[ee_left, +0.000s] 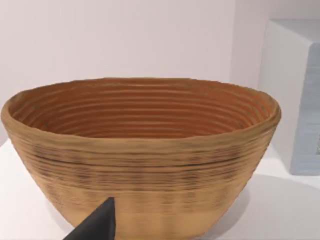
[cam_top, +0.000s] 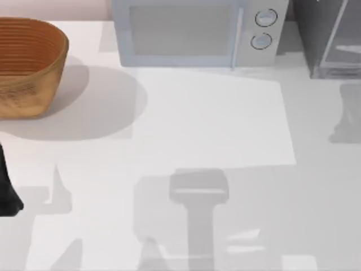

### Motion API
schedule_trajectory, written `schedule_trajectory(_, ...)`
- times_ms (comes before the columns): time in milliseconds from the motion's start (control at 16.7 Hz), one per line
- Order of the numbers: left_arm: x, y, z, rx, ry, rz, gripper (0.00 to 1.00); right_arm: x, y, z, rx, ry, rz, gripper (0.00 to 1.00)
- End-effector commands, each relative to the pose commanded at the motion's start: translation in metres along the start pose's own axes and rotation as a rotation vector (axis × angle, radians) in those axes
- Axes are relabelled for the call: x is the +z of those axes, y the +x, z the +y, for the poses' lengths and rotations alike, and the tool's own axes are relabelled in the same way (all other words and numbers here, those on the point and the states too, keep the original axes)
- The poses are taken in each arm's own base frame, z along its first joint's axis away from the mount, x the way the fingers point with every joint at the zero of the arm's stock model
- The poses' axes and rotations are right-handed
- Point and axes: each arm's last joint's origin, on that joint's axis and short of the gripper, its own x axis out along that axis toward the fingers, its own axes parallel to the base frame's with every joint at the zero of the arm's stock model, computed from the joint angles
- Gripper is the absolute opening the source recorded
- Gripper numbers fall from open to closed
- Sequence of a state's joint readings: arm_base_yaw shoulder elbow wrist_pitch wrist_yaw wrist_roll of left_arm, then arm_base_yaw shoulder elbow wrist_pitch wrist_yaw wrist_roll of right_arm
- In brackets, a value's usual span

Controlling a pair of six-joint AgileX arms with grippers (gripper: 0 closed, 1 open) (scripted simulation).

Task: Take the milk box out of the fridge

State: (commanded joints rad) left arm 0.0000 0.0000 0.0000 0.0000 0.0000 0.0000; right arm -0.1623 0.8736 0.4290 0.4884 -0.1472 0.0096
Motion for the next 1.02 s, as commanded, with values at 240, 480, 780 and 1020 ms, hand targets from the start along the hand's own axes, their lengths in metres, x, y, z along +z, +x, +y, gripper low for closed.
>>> schedule_trajectory(240, 0.000, 0.000, 0.000, 0.000, 0.000, 0.000, 1.00, -0.028, -0.063, 0.017, 0.002, 0.007, -0.005, 0.00)
schedule_trajectory(480, 0.000, 0.000, 0.000, 0.000, 0.000, 0.000, 1.00, -0.067, -0.091, 0.024, 0.006, 0.011, 0.017, 0.00)
schedule_trajectory(780, 0.000, 0.000, 0.000, 0.000, 0.000, 0.000, 1.00, -0.091, -0.098, 0.027, 0.009, 0.010, 0.041, 0.00)
schedule_trajectory(1020, 0.000, 0.000, 0.000, 0.000, 0.000, 0.000, 1.00, -0.090, -0.098, 0.027, 0.008, 0.012, 0.042, 0.00)
